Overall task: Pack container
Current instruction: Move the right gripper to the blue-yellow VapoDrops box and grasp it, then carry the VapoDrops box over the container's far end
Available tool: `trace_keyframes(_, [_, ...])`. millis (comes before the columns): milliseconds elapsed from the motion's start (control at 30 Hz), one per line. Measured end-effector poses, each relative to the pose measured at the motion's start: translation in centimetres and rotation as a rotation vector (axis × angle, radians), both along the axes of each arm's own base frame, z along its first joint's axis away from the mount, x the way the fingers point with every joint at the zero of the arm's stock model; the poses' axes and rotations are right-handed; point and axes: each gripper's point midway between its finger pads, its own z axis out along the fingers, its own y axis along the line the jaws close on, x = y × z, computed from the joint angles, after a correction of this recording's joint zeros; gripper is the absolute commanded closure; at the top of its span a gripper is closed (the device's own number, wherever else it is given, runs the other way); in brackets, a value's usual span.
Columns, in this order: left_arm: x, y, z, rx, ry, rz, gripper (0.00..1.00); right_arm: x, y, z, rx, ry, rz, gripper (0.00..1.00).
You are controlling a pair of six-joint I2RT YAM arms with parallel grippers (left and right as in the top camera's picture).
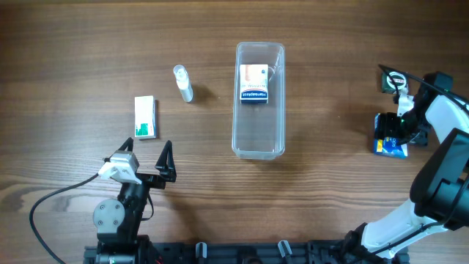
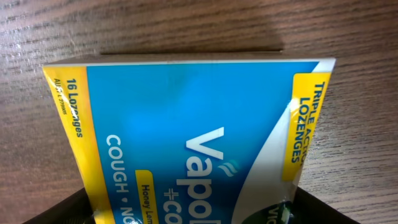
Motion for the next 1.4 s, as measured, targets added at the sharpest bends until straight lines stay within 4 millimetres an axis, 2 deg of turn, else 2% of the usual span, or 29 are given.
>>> trace_keyframes(267, [0.0,0.0,0.0,0.0,0.0,0.0,0.0,0.6,0.1,0.0,-0.002,-0.024,-0.05,0.21])
trace_keyframes(467, [0.0,0.0,0.0,0.0,0.0,0.0,0.0,1.2,2.1,0.6,0.032,-0.012,-0.038,0.21])
trace_keyframes(700, [0.0,0.0,0.0,0.0,0.0,0.0,0.0,4.9,5.9,5.0,0.049,-0.045,0.063,0.22])
trace_keyframes(867, [0.0,0.0,0.0,0.0,0.0,0.0,0.0,8.4,10.1,9.7,0.055,-0.124,0.15,0.23])
trace_keyframes(967, [0.0,0.0,0.0,0.0,0.0,0.0,0.0,10.7,13.4,13.1,0.066,-0.21,0.194,0.23])
trace_keyframes(1000, [0.0,0.0,0.0,0.0,0.0,0.0,0.0,11.7,15.2,14.7,0.074,-0.259,0.215,0.23])
trace_keyframes(1133, [0.0,0.0,0.0,0.0,0.0,0.0,0.0,13.6,21.3,18.5,0.119,-0.388,0.273,0.23])
trace_keyframes(1233, [0.0,0.0,0.0,0.0,0.0,0.0,0.0,14.0,25.2,19.4,0.153,-0.435,0.314,0.26])
trace_keyframes(1300, [0.0,0.0,0.0,0.0,0.0,0.0,0.0,14.0,30.2,20.1,0.207,-0.485,0.35,0.26])
trace_keyframes(1400, [0.0,0.0,0.0,0.0,0.0,0.0,0.0,14.3,33.2,20.9,0.249,-0.538,0.35,0.27])
